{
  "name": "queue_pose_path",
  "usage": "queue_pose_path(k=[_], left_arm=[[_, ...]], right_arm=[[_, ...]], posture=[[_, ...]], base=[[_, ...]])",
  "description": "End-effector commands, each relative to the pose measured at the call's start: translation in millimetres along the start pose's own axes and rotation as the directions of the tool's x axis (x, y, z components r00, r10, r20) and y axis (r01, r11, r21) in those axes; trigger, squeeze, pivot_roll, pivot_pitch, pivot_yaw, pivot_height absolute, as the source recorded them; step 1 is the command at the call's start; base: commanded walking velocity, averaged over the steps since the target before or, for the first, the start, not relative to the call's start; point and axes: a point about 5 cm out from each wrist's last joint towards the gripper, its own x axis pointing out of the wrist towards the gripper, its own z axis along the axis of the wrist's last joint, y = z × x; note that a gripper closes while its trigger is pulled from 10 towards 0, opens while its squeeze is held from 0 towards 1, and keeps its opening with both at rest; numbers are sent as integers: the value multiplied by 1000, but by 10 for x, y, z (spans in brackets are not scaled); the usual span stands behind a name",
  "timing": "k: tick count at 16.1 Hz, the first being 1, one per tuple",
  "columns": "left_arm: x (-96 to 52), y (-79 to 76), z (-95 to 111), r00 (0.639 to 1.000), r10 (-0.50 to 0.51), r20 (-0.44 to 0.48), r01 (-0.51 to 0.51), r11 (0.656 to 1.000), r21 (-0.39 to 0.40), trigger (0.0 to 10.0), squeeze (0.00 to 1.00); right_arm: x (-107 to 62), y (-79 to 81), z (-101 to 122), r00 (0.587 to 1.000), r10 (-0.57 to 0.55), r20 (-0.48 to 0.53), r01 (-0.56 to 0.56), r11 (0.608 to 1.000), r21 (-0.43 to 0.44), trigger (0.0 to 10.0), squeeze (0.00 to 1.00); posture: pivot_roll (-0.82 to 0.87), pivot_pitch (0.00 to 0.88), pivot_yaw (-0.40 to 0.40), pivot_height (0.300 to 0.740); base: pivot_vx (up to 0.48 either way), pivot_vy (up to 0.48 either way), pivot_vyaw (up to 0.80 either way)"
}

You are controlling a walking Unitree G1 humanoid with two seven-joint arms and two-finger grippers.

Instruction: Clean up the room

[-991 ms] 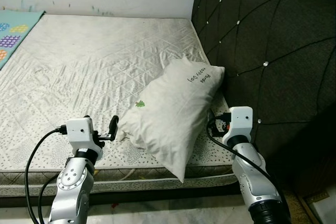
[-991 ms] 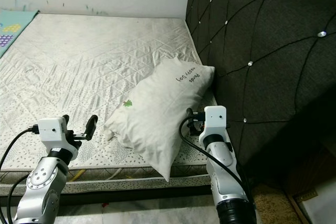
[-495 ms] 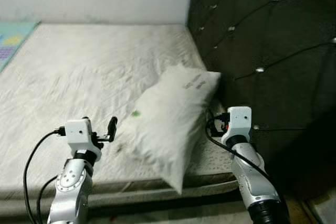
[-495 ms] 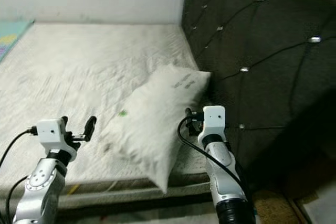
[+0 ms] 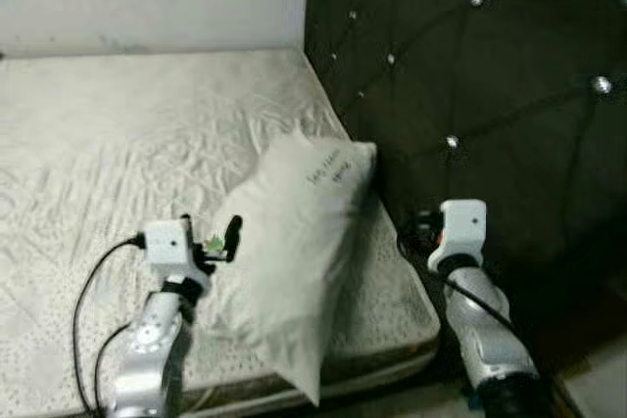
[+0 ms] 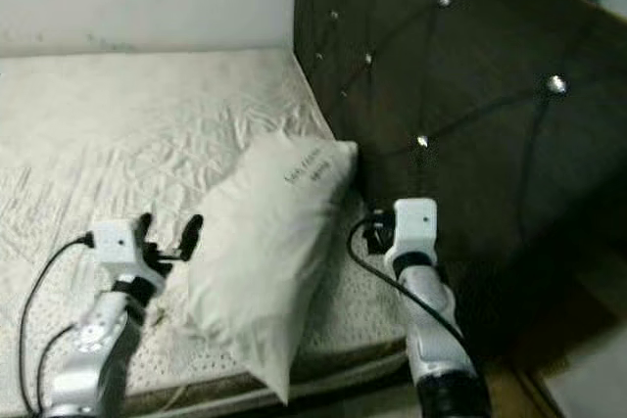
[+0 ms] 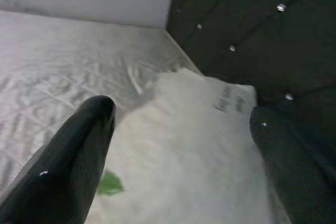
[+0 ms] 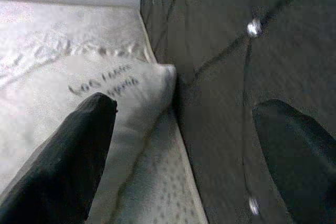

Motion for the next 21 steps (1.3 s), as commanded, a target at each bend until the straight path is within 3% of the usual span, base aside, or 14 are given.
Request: queue_pose_path(k=[1, 3, 5, 9, 16, 21], left_arm=[[-33, 100, -13, 999, 43, -13, -43, 999, 3, 10000, 0], [-33, 115, -16, 998, 56, -15, -56, 998, -4, 10000, 0], [-30, 121, -18, 998, 64, -18, -65, 998, -6, 10000, 0], [-26, 130, -22, 997, 71, -22, -71, 997, -12, 10000, 0], [-25, 141, -31, 997, 77, -29, -78, 997, -26, 10000, 0], [-19, 136, -29, 997, 77, -28, -78, 997, -21, 10000, 0]], right_arm=[[12, 90, 30, 1000, 25, 16, -25, 1000, 11, 10000, 0], [9, 95, 23, 1000, 26, 16, -27, 1000, 12, 10000, 0], [5, 112, 13, 999, 47, 8, -47, 998, -41, 10000, 0], [-2, 135, 23, 998, 59, 20, -59, 998, -20, 10000, 0], [0, 103, 21, 999, 42, 20, -42, 999, -12, 10000, 0], [7, 113, 22, 999, 50, 16, -50, 999, -7, 10000, 0]], posture=[[-64, 33, -33, 740], [-63, 35, -33, 740], [-63, 36, -34, 740], [-65, 39, -35, 740], [-69, 42, -35, 740], [-71, 44, -37, 740]], base=[[0, 0, 0], [0, 0, 0], [0, 0, 0], [0, 229, 722], [0, 349, 0], [0, 0, 0]])
